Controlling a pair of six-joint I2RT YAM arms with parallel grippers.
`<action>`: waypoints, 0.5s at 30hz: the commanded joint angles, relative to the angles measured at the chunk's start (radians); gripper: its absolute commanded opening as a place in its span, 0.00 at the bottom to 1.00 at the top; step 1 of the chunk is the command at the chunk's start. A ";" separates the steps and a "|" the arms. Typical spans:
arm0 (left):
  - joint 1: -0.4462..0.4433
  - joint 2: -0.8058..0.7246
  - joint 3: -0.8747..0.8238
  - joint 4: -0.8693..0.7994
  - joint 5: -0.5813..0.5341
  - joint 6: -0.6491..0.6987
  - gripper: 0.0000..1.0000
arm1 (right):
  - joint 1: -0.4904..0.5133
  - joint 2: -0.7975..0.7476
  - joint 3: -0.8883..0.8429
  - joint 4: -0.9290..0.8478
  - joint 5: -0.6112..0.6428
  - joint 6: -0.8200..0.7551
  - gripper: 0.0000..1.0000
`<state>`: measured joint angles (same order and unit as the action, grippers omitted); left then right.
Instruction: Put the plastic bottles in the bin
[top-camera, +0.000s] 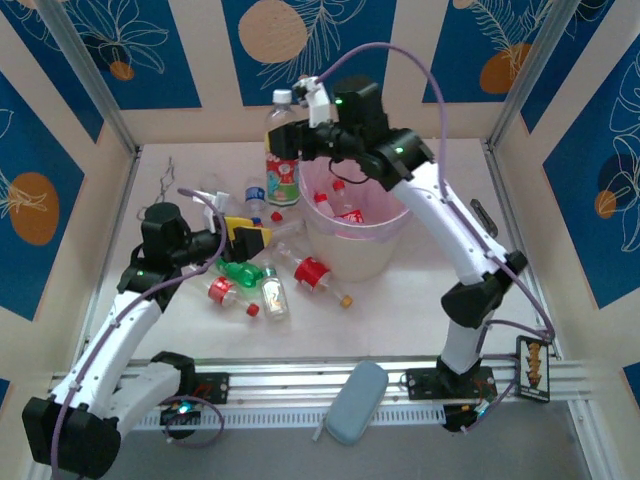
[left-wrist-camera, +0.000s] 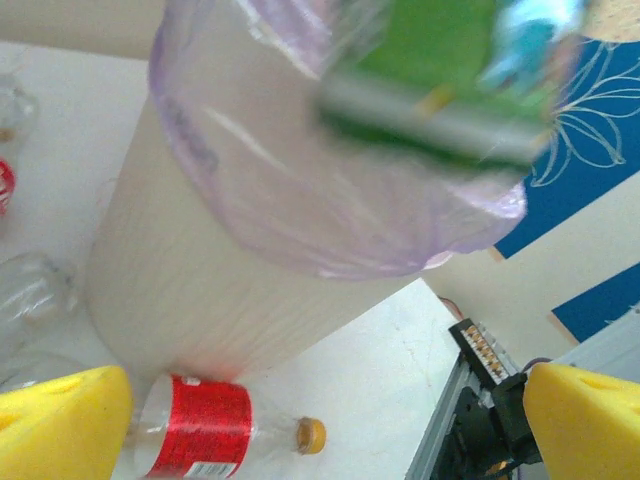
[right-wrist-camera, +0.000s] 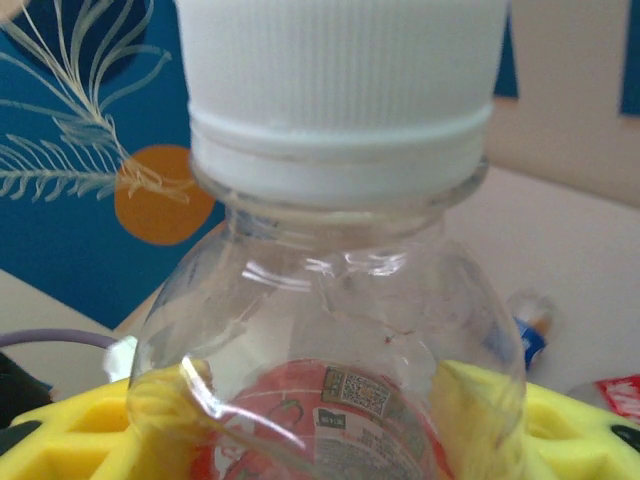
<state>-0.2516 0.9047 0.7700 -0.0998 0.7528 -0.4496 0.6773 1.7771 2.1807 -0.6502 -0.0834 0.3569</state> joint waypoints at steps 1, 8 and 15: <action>-0.002 0.009 -0.008 -0.094 -0.086 0.044 1.00 | -0.037 -0.100 -0.054 -0.025 0.045 -0.040 0.49; 0.020 0.118 0.062 -0.360 -0.383 0.005 1.00 | -0.177 -0.225 -0.238 -0.126 0.056 -0.081 0.49; 0.024 0.138 0.121 -0.579 -0.612 -0.057 1.00 | -0.208 -0.227 -0.299 -0.283 0.172 -0.194 0.49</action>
<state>-0.2356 1.0786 0.8574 -0.5587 0.2661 -0.4801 0.4679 1.5517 1.8984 -0.8440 0.0288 0.2340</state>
